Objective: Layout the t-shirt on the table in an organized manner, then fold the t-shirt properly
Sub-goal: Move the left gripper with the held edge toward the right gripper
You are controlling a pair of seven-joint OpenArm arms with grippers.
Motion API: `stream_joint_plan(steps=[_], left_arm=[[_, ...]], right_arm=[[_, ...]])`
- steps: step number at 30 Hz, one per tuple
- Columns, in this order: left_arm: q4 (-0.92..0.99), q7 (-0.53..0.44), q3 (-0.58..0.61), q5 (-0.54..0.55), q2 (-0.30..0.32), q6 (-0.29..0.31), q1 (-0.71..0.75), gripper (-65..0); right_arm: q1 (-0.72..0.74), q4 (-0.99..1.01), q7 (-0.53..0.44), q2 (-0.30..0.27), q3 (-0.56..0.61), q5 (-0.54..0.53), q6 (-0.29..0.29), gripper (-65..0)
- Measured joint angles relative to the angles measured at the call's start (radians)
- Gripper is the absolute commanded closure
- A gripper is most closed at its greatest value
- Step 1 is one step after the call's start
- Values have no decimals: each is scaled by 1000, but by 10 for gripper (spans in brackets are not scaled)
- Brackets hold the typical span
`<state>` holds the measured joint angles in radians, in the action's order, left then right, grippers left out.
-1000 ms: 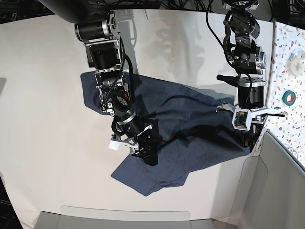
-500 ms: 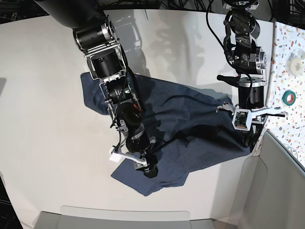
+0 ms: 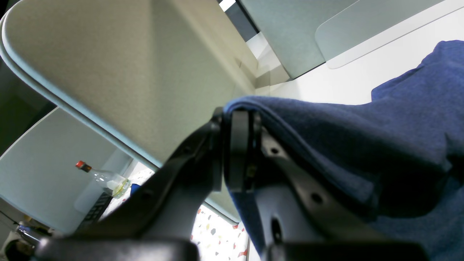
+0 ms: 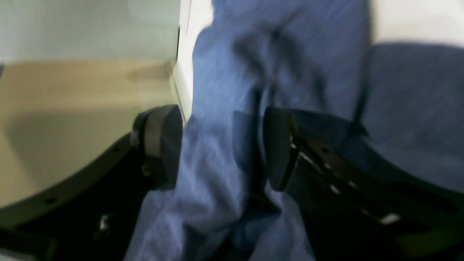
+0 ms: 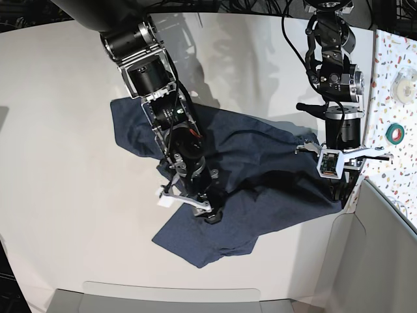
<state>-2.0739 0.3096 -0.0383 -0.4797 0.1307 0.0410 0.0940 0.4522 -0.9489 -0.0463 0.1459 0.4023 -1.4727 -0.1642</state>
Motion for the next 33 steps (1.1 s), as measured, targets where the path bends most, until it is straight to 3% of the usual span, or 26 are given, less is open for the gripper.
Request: stream_joint_plan(steps=[5,15,19,24,33], left_arm=[[1,0,0,0,0,0,1,0],[1,1,-2,-2,0,0,3,0],[1,-4,11,-115,-2,0,6,0],[1,-12,76,-183,-28,4,6,0],[1,-16,105,-190,-93,5,28,0]], right_arm=[[0,1,1,2,64,0,0,-356],[18,94,14,2,65,0,3,-355],[92,200,96,4,65,0,4,-355],[112,227,113,4,65,0,6,-355],[175,249,117,2,61,0,-1,-355]])
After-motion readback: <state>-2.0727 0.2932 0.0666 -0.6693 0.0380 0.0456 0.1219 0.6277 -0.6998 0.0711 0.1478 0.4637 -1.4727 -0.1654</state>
